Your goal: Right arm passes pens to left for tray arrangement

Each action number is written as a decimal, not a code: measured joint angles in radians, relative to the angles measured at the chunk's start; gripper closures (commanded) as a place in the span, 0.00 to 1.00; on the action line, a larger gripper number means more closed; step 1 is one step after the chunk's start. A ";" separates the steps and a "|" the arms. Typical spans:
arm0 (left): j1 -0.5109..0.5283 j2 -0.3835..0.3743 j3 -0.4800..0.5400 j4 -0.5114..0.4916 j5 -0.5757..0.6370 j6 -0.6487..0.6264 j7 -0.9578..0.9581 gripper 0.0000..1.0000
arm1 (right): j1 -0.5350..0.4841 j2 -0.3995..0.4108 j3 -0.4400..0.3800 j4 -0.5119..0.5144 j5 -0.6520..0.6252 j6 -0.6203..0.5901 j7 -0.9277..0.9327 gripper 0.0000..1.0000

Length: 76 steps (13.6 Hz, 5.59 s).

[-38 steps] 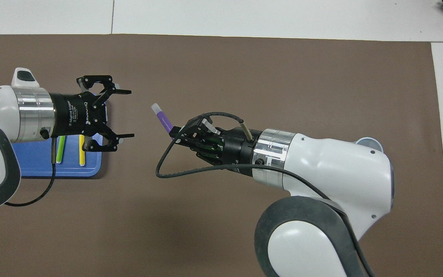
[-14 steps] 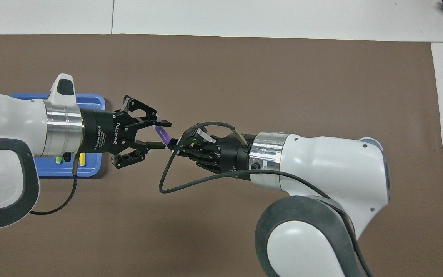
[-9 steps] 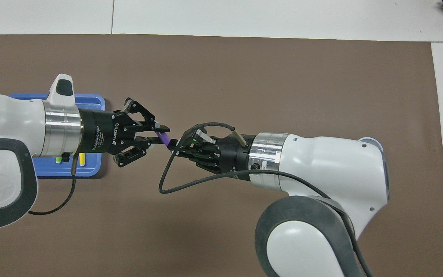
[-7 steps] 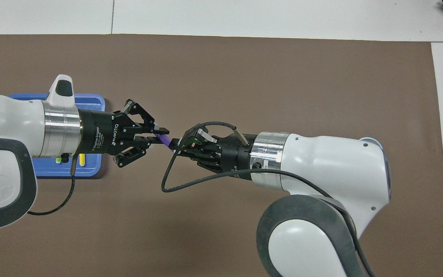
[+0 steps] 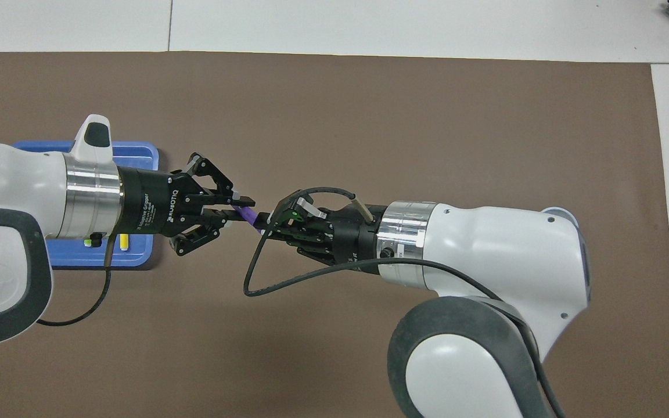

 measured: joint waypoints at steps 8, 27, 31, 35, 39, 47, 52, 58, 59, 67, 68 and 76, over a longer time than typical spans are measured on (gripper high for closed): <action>0.000 -0.006 -0.001 -0.001 0.030 -0.044 0.074 1.00 | -0.022 0.000 -0.002 0.020 -0.327 -0.067 -0.003 0.00; 0.352 0.006 0.012 -0.028 0.709 -0.317 1.147 1.00 | -0.296 -0.048 -0.076 0.117 -1.106 -0.572 -0.503 0.00; 0.386 0.096 0.012 -0.033 0.779 -0.207 1.205 1.00 | -0.294 0.029 -0.116 0.233 -1.211 -0.624 -0.524 0.00; 0.423 0.182 0.013 -0.042 0.859 -0.094 1.243 1.00 | -0.290 0.117 -0.115 0.323 -1.223 -0.687 -0.524 0.00; 0.455 0.275 0.012 -0.044 0.921 0.024 1.253 1.00 | -0.278 0.112 -0.123 0.331 -1.223 -0.766 -0.524 0.00; 0.471 0.404 0.012 -0.038 0.995 0.196 1.256 1.00 | -0.192 0.092 -0.283 0.302 -1.193 -0.771 -0.557 0.00; 0.473 0.417 0.013 -0.034 1.004 0.236 1.256 0.16 | -0.192 0.069 -0.283 0.269 -1.192 -0.771 -0.557 0.00; 0.473 0.426 0.011 -0.032 1.004 0.236 1.257 0.00 | -0.192 0.067 -0.282 0.268 -1.192 -0.751 -0.557 0.00; 0.473 0.426 0.010 -0.027 1.004 0.231 1.257 0.00 | -0.192 0.066 -0.282 0.268 -1.192 -0.751 -0.557 0.00; 0.468 0.426 -0.006 0.101 1.004 0.055 1.257 0.00 | -0.203 0.061 -0.284 0.268 -1.192 -0.752 -0.557 0.00; 0.465 0.425 -0.010 0.121 1.003 0.031 1.257 0.00 | -0.204 0.061 -0.283 0.269 -1.192 -0.753 -0.557 0.00; 0.382 0.388 -0.019 0.346 0.990 -0.212 1.172 0.00 | -0.206 0.051 -0.283 0.274 -1.168 -0.754 -0.557 0.00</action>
